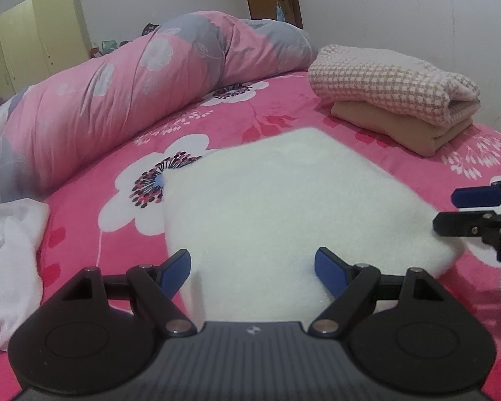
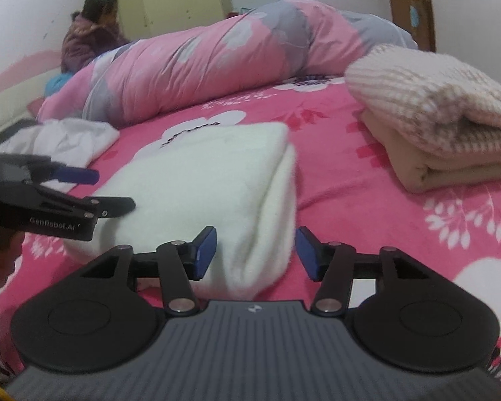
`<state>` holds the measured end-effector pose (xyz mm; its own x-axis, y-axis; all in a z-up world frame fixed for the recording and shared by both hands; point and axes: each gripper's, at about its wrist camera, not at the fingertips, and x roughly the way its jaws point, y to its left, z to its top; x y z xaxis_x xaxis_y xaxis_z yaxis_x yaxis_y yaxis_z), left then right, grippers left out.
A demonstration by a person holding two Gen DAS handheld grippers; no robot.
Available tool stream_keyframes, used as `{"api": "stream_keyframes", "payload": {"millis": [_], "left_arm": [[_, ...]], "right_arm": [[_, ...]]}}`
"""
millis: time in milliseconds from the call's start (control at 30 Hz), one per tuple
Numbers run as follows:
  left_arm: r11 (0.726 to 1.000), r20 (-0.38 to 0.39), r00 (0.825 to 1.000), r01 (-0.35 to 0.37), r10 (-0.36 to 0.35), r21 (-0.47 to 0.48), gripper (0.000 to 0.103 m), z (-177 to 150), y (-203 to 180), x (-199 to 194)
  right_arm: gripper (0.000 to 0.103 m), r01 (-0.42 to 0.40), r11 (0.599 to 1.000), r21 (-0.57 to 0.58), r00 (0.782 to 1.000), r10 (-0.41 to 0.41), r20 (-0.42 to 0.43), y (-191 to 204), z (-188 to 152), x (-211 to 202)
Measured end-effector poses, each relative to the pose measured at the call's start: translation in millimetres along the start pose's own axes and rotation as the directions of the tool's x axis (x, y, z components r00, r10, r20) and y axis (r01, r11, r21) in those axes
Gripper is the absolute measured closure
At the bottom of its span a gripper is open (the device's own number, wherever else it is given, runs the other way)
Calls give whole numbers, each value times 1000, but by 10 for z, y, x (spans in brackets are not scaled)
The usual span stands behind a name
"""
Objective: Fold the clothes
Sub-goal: 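Position both open grippers at opposite ends of the folded sweater, then grasp the folded cream sweater with the left gripper while the right gripper grasps its other end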
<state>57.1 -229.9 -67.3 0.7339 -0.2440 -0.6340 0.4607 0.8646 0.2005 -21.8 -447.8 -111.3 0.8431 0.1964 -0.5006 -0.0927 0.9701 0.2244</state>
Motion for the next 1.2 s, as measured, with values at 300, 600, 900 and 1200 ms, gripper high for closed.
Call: {"api": "stream_keyframes", "payload": {"millis": [300, 600, 900, 1200], "left_arm": [[923, 101, 960, 279, -262, -264, 9, -90, 616, -66], [630, 100, 817, 509, -567, -586, 7, -423, 1385, 678], [494, 136, 683, 637, -717, -592, 0, -477, 1441, 1174], [495, 145, 669, 661, -729, -564, 0, -393, 1340, 1334]], "right_arm": [[8, -197, 947, 255, 979, 179, 93, -333, 102, 11], [4, -317, 845, 431, 924, 377, -58, -624, 233, 661], [3, -383, 762, 523, 828, 534, -171, -744, 386, 1311], [2, -450, 704, 549, 773, 616, -156, -769, 516, 1645]]}}
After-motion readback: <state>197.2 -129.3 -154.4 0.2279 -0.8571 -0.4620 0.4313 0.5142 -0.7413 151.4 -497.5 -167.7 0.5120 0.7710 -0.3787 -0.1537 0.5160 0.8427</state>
